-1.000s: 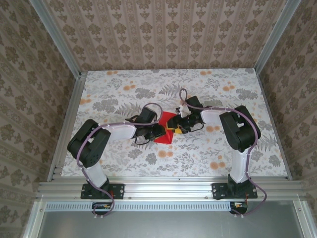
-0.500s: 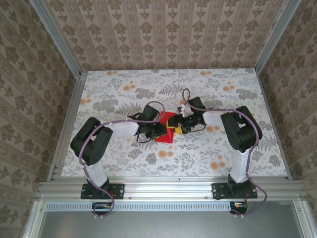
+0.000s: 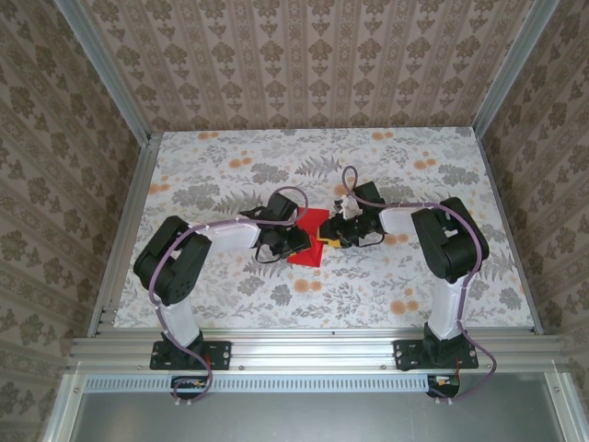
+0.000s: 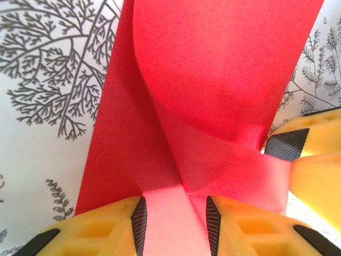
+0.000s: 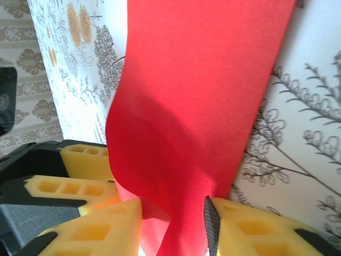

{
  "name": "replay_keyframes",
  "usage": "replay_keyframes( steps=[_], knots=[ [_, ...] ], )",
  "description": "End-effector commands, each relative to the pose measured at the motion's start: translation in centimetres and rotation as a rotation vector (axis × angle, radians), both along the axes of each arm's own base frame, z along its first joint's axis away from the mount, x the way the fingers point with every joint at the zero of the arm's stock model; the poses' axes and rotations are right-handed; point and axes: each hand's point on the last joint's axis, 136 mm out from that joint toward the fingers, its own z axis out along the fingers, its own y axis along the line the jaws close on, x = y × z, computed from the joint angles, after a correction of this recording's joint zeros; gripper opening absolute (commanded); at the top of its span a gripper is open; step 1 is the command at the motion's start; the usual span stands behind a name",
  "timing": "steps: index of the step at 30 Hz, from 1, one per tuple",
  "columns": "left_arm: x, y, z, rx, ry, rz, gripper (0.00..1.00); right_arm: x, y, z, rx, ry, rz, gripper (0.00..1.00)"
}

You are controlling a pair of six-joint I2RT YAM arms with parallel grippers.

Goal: Fold a paper plane with a square sheet of paper (pick it up from the middle)
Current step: Fold the triangle a second time at the center of the table.

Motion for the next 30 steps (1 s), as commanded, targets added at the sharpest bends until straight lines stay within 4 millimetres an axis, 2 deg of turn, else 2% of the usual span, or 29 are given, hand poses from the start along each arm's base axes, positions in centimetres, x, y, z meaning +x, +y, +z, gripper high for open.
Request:
replay_keyframes(
  steps=[1,6,13,21,30],
  knots=[
    [-0.4,0.3,-0.7,0.045,0.021,-0.014,0.38,0.1,-0.5,-0.1,-0.017,0.001,-0.015,0.30],
    [-0.1,-0.2,0.5,0.005,-0.008,-0.017,0.39,0.1,-0.3,0.3,-0.002,-0.005,-0.016,0.22],
    [0.2,-1.3,2.4,-0.115,-0.059,-0.007,0.43,0.2,-0.5,0.1,-0.014,-0.003,-0.024,0.20],
    [-0.1,-1.4,0.6,-0.118,-0.003,0.013,0.44,0.3,-0.5,0.3,-0.007,-0.001,-0.027,0.25],
    [-0.8,0.1,-1.4,0.023,0.070,0.030,0.39,0.5,-0.6,2.2,0.060,-0.031,-0.048,0.42]
  ],
)
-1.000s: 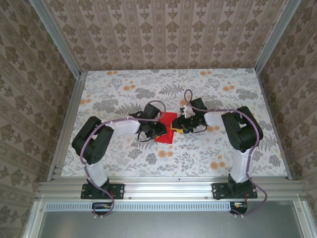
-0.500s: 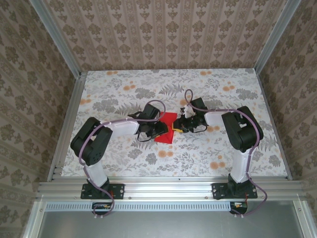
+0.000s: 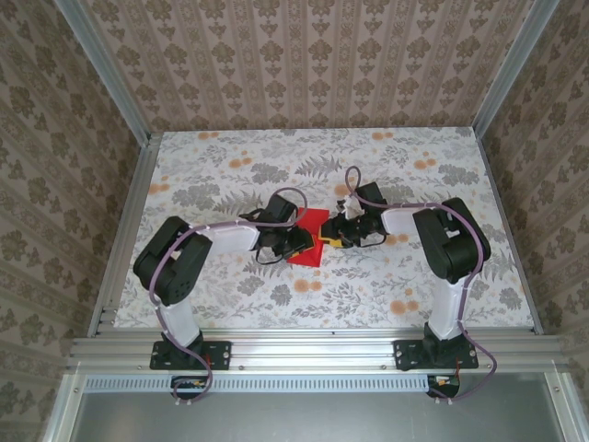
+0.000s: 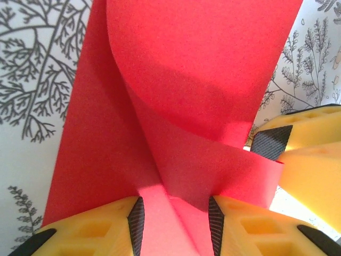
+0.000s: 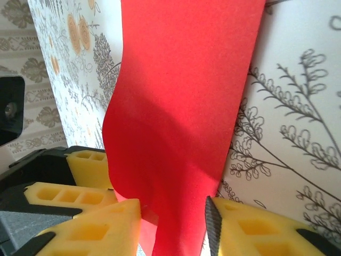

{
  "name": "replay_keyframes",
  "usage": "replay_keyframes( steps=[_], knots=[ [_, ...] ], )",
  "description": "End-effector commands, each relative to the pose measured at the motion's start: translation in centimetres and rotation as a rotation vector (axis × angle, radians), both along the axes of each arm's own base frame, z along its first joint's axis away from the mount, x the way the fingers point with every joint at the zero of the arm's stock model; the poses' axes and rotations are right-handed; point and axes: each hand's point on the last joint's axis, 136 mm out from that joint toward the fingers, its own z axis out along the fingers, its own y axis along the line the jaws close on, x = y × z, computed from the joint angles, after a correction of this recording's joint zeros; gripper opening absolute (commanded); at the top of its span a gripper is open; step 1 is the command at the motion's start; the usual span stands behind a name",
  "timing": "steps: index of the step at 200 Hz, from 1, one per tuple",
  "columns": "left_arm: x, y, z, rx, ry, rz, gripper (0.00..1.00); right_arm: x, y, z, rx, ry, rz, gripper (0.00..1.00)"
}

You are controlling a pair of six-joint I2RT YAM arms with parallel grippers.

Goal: Fold a paper plane with a square sheet of paper (pick it up from the middle)
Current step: Fold the triangle a second time at the center of the table.

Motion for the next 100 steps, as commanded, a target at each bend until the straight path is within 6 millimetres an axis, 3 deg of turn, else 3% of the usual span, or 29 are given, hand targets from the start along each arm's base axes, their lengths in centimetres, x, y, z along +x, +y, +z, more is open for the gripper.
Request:
replay_keyframes(
  steps=[1,65,100],
  knots=[
    [-0.7,1.1,-1.6,0.089,0.059,0.012,0.39,0.4,0.1,2.1,0.055,-0.043,-0.004,0.43],
    [-0.8,1.0,-1.7,0.110,0.070,0.001,0.38,-0.3,0.9,2.8,0.103,-0.067,0.048,0.49],
    [-0.8,1.0,-1.8,0.114,0.074,-0.001,0.38,-0.9,1.4,2.4,0.063,-0.065,0.087,0.40]
  ],
)
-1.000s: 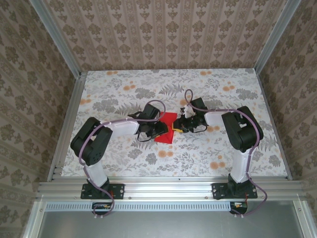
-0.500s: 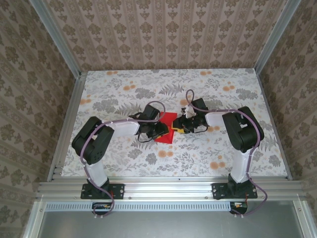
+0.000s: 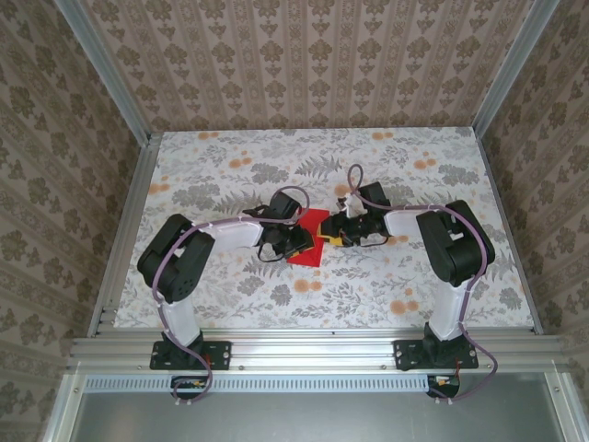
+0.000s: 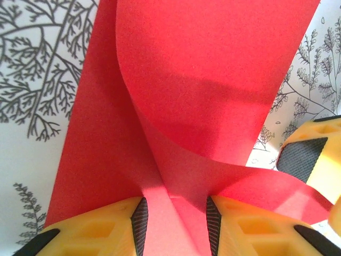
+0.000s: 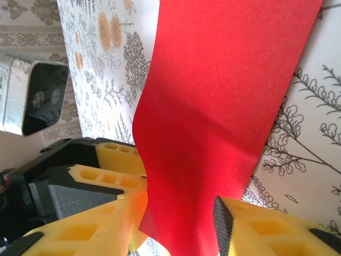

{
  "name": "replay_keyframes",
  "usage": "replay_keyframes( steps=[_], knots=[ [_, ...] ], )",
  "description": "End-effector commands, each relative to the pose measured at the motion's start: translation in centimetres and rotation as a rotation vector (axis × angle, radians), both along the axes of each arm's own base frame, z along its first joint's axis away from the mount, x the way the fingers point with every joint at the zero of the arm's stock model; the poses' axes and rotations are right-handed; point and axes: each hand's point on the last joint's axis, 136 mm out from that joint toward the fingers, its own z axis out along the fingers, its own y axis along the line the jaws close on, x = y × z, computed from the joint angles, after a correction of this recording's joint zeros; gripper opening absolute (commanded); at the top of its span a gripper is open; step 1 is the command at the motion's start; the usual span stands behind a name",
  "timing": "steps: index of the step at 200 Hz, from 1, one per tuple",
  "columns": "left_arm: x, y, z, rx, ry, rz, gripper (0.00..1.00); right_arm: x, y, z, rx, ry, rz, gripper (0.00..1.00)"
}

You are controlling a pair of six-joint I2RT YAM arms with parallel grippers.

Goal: Fold a paper plane with a square sheet of paper (pick it up from the middle)
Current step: Fold the triangle a second time at the center of the table.

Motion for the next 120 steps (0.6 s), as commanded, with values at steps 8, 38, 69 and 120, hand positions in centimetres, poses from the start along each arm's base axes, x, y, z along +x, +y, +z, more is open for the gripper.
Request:
replay_keyframes(
  steps=[8,38,69,120],
  knots=[
    [-0.8,0.8,-1.4,0.067,0.042,-0.006,0.38,-0.5,0.8,1.1,0.003,-0.026,0.057,0.37],
    [-0.8,0.7,-1.3,0.063,0.040,-0.011,0.38,-0.4,1.0,1.1,-0.008,-0.026,0.071,0.27],
    [-0.7,0.5,-0.9,0.054,0.028,-0.016,0.39,-0.1,0.7,0.4,-0.068,-0.039,0.076,0.10],
    [-0.3,-0.1,0.9,-0.010,-0.037,-0.043,0.45,0.4,-0.7,-1.0,-0.205,-0.071,0.078,0.04]
  ],
)
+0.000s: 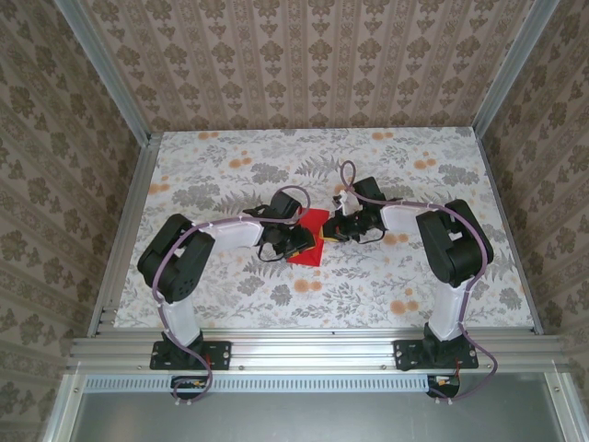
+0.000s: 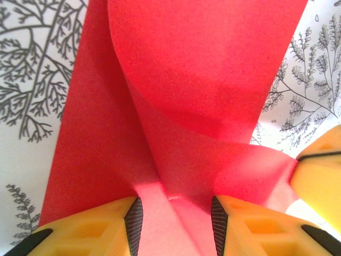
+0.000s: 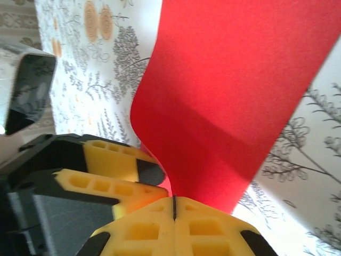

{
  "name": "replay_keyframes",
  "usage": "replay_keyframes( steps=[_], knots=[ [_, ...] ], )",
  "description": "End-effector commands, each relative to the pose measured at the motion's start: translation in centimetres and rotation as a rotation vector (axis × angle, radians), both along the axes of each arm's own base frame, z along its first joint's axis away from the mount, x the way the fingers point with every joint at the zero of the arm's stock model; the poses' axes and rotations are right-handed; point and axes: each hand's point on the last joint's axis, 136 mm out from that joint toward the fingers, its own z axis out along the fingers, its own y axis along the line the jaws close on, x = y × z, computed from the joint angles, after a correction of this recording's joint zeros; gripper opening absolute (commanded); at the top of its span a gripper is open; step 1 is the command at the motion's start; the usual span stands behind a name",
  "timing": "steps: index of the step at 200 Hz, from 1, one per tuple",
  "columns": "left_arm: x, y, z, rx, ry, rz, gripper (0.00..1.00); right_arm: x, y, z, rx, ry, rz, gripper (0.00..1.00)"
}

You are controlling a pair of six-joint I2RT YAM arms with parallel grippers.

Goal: Fold a paper plane with a square sheet of paper (pick it up from the middle)
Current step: Fold the triangle a second time at the center of the table.

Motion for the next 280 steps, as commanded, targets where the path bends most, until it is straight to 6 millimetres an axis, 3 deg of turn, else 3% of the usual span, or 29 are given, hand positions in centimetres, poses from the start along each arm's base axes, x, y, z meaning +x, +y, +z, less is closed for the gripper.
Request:
replay_keyframes(
  steps=[1,42,91,200,280],
  knots=[
    [-0.4,0.1,0.7,-0.005,-0.027,-0.031,0.45,0.1,-0.7,-1.0,-0.089,-0.015,0.016,0.04],
    [-0.8,-0.5,1.4,-0.080,-0.048,-0.038,0.52,0.3,-0.6,-1.5,-0.097,-0.016,0.018,0.03],
    [-1.5,-0.3,1.9,-0.118,-0.064,-0.031,0.51,0.2,0.1,-1.2,-0.088,-0.027,0.046,0.03],
    [-3.4,2.7,-0.9,0.060,0.005,-0.037,0.26,0.7,0.4,-2.1,-0.158,-0.051,0.087,0.03],
    [-3.9,2.7,-1.8,0.105,0.039,-0.090,0.15,1.3,0.8,-2.0,-0.162,-0.069,0.102,0.04]
  ],
)
